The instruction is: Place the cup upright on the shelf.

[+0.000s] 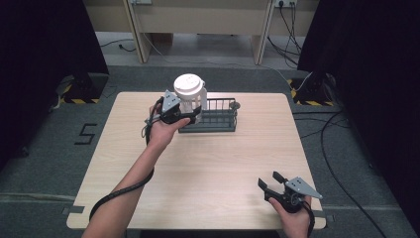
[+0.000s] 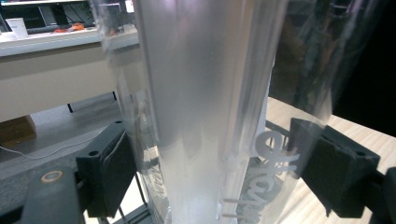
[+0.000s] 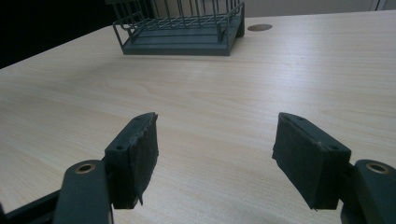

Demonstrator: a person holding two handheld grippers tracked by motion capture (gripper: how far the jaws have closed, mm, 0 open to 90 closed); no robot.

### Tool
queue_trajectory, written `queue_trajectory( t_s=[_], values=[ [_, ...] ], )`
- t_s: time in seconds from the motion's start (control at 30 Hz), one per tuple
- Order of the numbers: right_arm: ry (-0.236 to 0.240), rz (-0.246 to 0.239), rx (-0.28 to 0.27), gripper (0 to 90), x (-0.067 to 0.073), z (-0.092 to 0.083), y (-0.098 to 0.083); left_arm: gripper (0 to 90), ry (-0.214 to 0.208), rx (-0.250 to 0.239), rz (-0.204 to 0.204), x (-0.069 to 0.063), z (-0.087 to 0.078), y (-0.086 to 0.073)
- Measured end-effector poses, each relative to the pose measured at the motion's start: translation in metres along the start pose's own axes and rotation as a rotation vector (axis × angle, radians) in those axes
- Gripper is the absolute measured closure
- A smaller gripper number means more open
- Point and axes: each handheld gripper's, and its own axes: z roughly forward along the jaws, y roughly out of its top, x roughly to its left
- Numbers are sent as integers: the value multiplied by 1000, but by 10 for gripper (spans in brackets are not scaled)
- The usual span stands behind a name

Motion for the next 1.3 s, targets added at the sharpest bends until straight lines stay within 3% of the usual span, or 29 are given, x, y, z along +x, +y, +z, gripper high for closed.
queue_trajectory(
  t_s=[0.77, 1.3],
  values=[
    [2, -1, 0, 311, -1, 0, 0, 174, 8, 16, 18, -4, 32, 14],
    [7, 8, 4, 311, -1, 0, 0, 173, 22, 33, -3, -4, 58, 19]
  ],
)
